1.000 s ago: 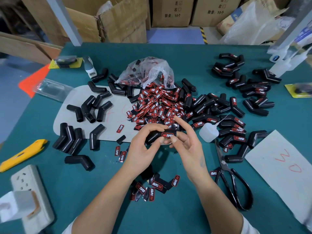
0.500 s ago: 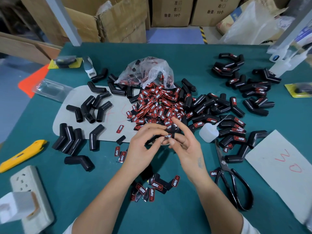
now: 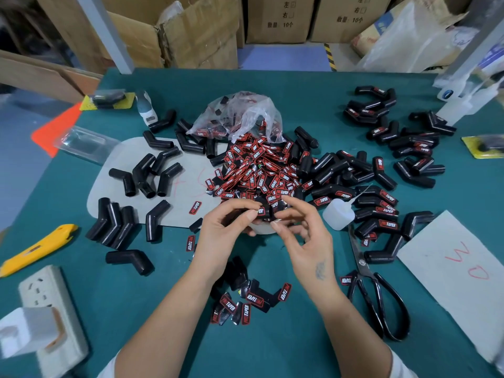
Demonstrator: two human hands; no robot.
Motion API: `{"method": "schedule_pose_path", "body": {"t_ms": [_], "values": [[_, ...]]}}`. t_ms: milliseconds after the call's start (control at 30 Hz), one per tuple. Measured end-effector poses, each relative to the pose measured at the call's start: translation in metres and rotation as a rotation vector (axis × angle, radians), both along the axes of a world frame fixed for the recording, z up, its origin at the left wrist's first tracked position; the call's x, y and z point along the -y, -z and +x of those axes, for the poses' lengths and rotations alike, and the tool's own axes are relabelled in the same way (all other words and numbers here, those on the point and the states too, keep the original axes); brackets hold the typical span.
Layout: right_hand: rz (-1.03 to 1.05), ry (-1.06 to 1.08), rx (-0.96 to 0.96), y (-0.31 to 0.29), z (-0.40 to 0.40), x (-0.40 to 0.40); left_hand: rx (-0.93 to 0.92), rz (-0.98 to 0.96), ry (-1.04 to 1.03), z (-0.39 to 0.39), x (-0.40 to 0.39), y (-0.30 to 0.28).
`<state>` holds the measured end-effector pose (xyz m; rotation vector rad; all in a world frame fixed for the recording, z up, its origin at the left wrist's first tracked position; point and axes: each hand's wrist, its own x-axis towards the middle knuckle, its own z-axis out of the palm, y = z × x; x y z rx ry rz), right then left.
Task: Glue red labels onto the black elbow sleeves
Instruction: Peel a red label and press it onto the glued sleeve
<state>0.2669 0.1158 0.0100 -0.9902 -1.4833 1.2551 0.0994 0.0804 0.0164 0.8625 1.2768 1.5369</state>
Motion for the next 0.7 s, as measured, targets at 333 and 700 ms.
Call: {"method": "schedule_pose_path", "body": {"t_ms": [333, 700], "values": [[0.026, -0.038, 0.058, 0.002, -0.0047, 0.0025, -0.089, 0.044, 0.083, -0.0008, 0.0009, 0.0051], [0.119, 0.031, 0.143, 0.0087, -0.006, 0.0044, -0.21, 0.118, 0.053, 0.0009, 0.0017, 0.0102]]}}
